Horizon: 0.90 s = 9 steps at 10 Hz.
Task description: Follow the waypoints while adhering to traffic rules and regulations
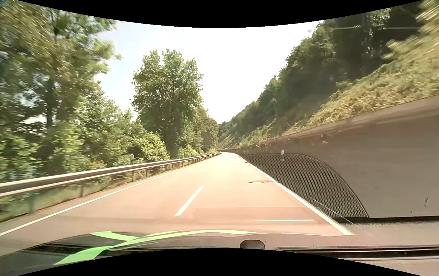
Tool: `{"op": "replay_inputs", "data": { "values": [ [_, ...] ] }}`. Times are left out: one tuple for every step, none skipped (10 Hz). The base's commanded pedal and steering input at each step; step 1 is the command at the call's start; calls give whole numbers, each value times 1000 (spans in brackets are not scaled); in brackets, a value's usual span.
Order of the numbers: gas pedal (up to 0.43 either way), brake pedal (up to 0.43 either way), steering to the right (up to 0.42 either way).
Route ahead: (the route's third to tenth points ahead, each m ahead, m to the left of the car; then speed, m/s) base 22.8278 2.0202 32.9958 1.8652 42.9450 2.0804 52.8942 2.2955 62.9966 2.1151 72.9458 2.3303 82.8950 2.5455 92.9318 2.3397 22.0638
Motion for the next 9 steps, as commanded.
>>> {"op": "replay_inputs", "data": {
  "values": [
    [260,0,-1],
    [268,0,-1],
    [268,0,-1],
    [268,0,-1],
    [268,0,-1],
    [268,0,1],
    [248,0,4],
    [248,0,4],
    [248,0,4]
  ]
}}
